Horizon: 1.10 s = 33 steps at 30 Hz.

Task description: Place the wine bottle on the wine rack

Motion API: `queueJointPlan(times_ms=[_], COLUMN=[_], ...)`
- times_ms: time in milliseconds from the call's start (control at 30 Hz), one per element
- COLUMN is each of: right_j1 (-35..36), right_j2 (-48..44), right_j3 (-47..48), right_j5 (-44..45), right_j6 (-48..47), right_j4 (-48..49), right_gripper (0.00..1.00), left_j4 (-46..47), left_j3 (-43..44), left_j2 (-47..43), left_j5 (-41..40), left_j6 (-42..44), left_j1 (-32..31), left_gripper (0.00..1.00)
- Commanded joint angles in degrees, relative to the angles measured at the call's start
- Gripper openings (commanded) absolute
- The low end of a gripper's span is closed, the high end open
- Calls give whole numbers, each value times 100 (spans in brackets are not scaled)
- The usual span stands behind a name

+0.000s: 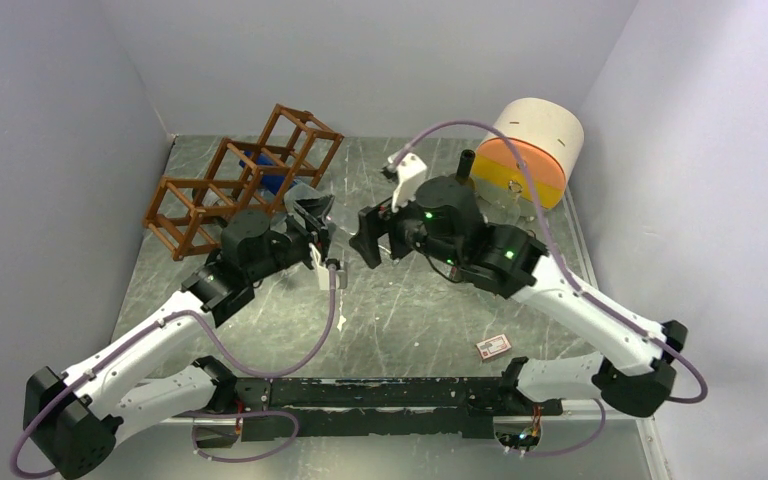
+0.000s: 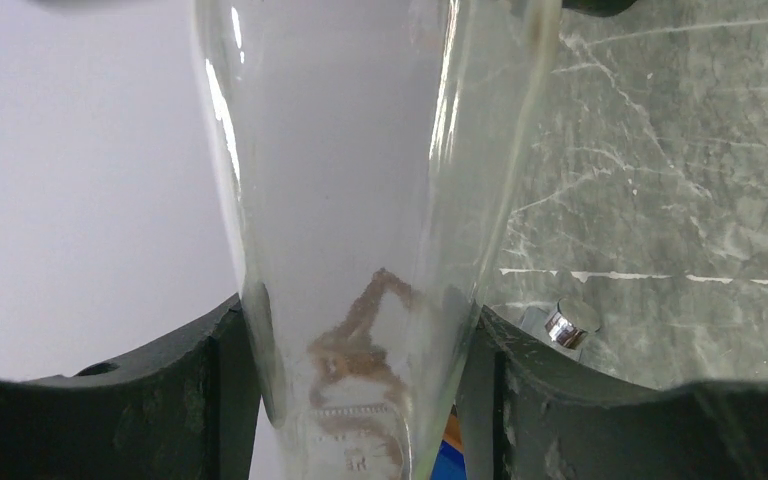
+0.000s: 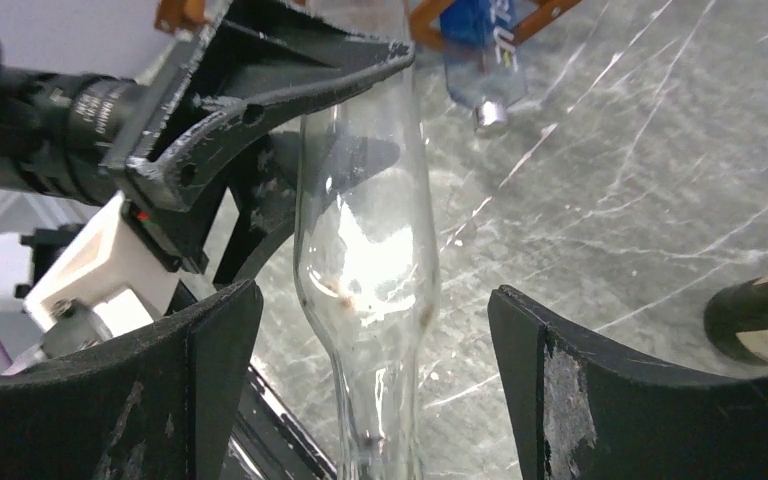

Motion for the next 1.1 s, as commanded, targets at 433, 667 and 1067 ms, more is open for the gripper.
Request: queueJointPlan(times_ms=[433, 667, 1067], right_j1=[17, 20, 23], right_j2=[1137, 1236, 779], right_j3=[39, 81, -202], right_j5=[-668, -563, 476], right_j6=[-308, -256, 70], right_j4=[132, 199, 735], right_gripper=[70, 22, 0], left_j4=[637, 696, 345], left_j3=[-306, -328, -301], left_j2=[-363, -448, -571], left_j5=[347, 355, 434], left_j6=[193, -79, -435], left_j1=[-14, -14, -15], left_gripper=[7, 32, 97])
